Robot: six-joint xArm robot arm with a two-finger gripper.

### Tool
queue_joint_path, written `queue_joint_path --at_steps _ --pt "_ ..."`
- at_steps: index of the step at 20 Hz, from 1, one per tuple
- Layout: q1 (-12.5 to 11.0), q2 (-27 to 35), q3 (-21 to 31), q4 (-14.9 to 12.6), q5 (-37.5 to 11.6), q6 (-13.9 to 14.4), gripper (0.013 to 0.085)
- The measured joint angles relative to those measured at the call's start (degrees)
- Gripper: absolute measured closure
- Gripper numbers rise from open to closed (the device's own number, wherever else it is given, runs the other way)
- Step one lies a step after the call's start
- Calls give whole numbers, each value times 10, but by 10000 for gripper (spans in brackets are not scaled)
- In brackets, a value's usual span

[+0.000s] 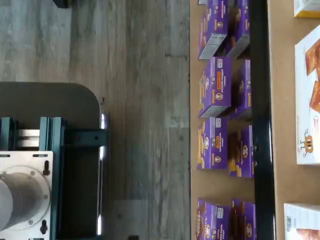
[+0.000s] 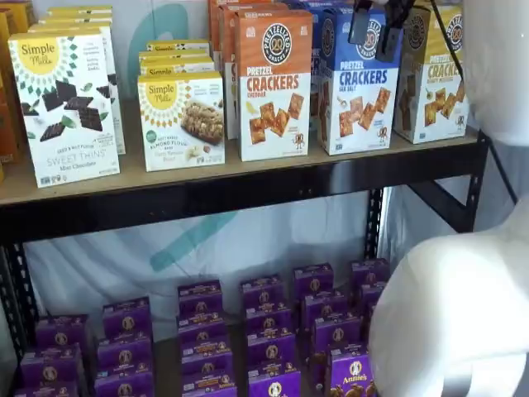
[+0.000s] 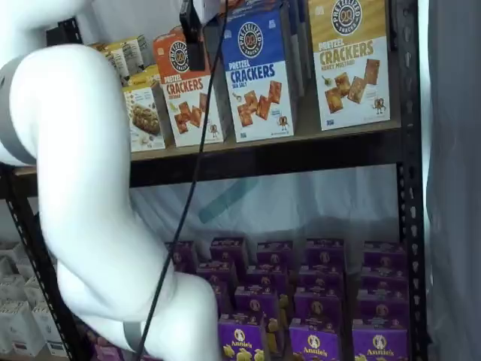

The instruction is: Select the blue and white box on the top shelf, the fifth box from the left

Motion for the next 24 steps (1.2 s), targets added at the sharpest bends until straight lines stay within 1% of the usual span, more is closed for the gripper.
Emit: queue_joint_path --at_steps 3,6,8,11,13,14,17,19,22,24 --pt "9 -8 12 -10 -16 3 130" --pt "10 -11 19 -5 -23 6 130" --pt "5 -14 24 6 -31 6 130" --pt "-9 -19 31 37 -44 4 130" --pt "-24 -24 35 67 -55 2 130" --pt "-33 -21 31 84 -53 2 130" --pt "-48 -18 22 115 -53 2 130" --pt "-59 -29 35 141 -80 2 130" --pt "-70 -39 49 170 -118 2 130" --pt "-74 -45 58 184 -145 2 130"
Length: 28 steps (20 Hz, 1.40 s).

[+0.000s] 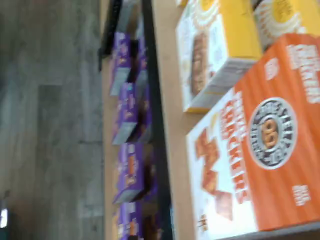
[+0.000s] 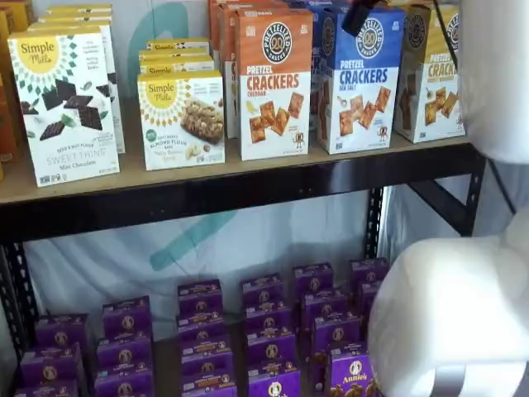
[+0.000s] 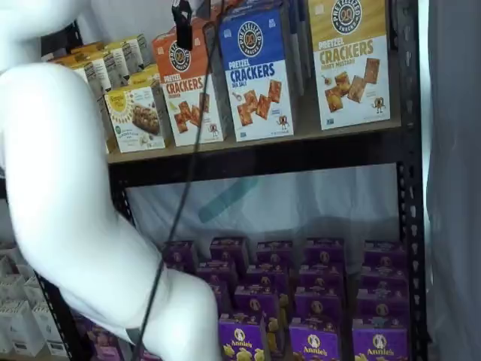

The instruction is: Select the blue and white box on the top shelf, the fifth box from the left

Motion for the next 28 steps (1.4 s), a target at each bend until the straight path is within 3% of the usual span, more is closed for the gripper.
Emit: queue_joint_path --at_steps 3,8,17,28 --pt "0 -3 10 4 -40 -2 130" --pt "-8 43 -32 -7 -23 -17 130" --pt "-23 112 -86 1 -23 -34 130" --pt "-27 157 -112 -21 -32 -55 130"
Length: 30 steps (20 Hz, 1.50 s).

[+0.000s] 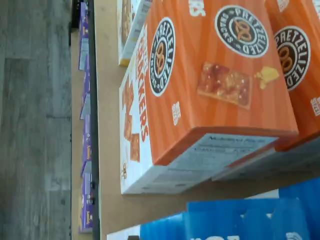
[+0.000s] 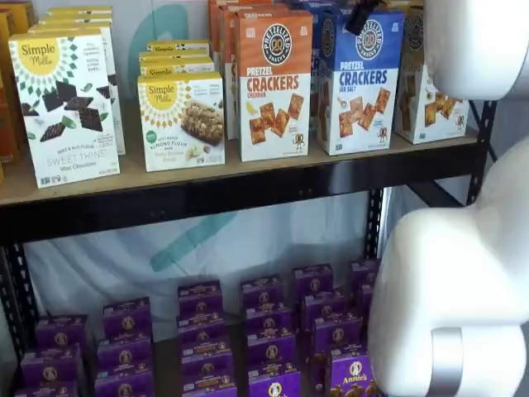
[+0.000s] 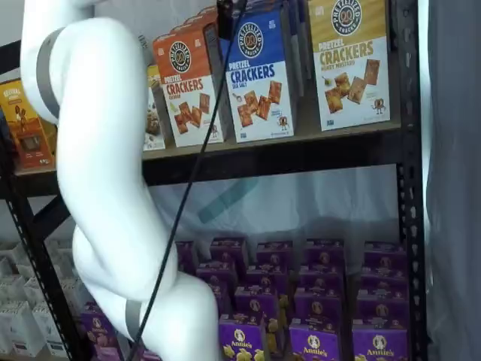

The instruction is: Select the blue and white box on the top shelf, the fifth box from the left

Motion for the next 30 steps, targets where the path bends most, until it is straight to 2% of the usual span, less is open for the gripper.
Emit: queue_joint_path --at_steps 9,17,26,30 --pt "3 12 0 -6 -10 -5 130" --pt "12 29 -21 -37 8 -5 130" --pt "30 76 -94 -80 87 7 130" --pt "39 80 -100 -96 88 9 130"
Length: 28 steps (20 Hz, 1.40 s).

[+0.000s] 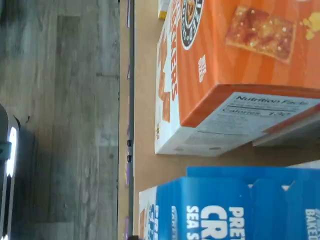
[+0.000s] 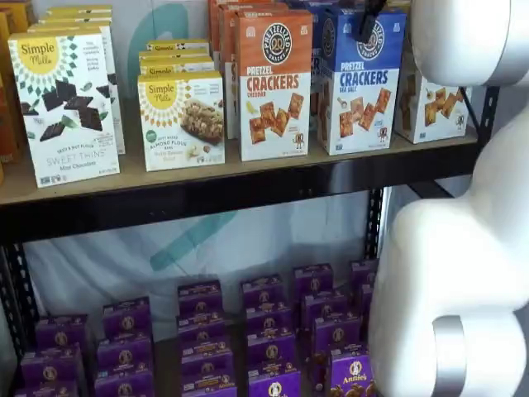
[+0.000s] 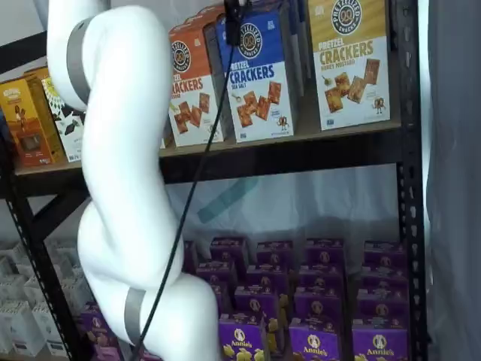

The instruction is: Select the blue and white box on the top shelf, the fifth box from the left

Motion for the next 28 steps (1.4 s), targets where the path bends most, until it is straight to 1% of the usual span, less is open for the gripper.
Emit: queue_joint_path --at_steps 5,10,11,12,14,15,16,23,24,25,26,28 --pt "10 0 5 -15 -8 3 130" --pt "13 6 -2 -19 -1 5 130" --pt "14 6 -2 -19 -1 5 170" --pt "14 6 -2 -20 -1 5 170" --pt "14 6 0 -20 -2 5 250" --pt "14 5 0 -20 -1 5 250" --pt "13 5 1 -20 -2 5 290" --pt "13 2 6 -20 -3 4 290" --pt "12 1 6 -20 -3 3 330" --pt "12 1 7 -19 -3 3 330" --pt "12 0 7 -19 -3 3 370" --pt "12 1 6 -20 -1 3 370"
